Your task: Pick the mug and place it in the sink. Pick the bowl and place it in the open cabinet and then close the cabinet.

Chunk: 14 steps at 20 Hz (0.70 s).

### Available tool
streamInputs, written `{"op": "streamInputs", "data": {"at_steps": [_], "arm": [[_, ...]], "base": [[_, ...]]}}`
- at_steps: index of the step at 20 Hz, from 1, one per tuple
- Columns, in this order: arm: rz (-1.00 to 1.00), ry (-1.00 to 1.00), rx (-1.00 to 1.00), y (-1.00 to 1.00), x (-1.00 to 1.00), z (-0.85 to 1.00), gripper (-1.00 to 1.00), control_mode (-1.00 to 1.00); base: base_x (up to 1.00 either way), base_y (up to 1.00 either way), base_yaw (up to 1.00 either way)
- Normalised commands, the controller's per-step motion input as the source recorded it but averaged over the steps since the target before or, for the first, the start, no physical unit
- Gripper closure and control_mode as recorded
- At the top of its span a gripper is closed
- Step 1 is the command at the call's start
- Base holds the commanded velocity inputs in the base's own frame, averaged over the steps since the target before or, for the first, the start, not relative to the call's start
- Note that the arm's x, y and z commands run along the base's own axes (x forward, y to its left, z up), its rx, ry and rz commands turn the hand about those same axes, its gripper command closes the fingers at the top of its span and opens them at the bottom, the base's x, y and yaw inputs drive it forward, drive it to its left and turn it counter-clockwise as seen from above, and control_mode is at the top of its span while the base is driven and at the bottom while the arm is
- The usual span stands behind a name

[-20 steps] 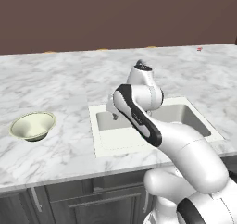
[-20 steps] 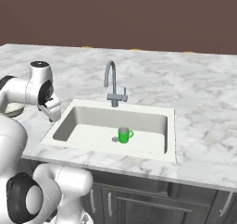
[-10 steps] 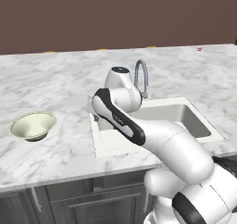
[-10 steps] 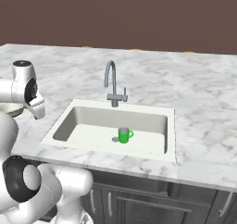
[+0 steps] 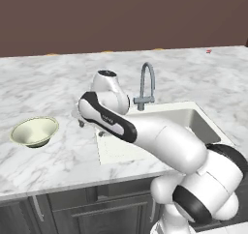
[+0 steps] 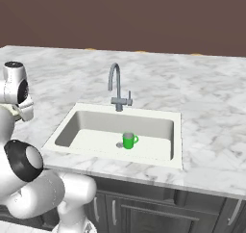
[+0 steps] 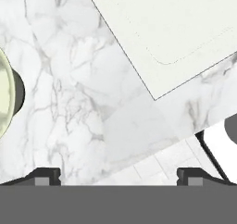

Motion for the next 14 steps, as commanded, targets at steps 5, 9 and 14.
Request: {"op": "streamInputs", "data": {"at_steps": [5,9,14], "arm": [[0.00,0.10,0.11,0.58,0.13,0.00,-1.00,-1.00],[0.00,0.08,0.14,0.47,0.09,-0.03,-1.00,-1.00],[0.00,0.02,0.10,0.34,0.04,-0.07,-1.00,-1.00]], "base": [[0.00,0.00,0.00],[0.00,0.00,0.00],[0.00,0.00,0.00]]}}
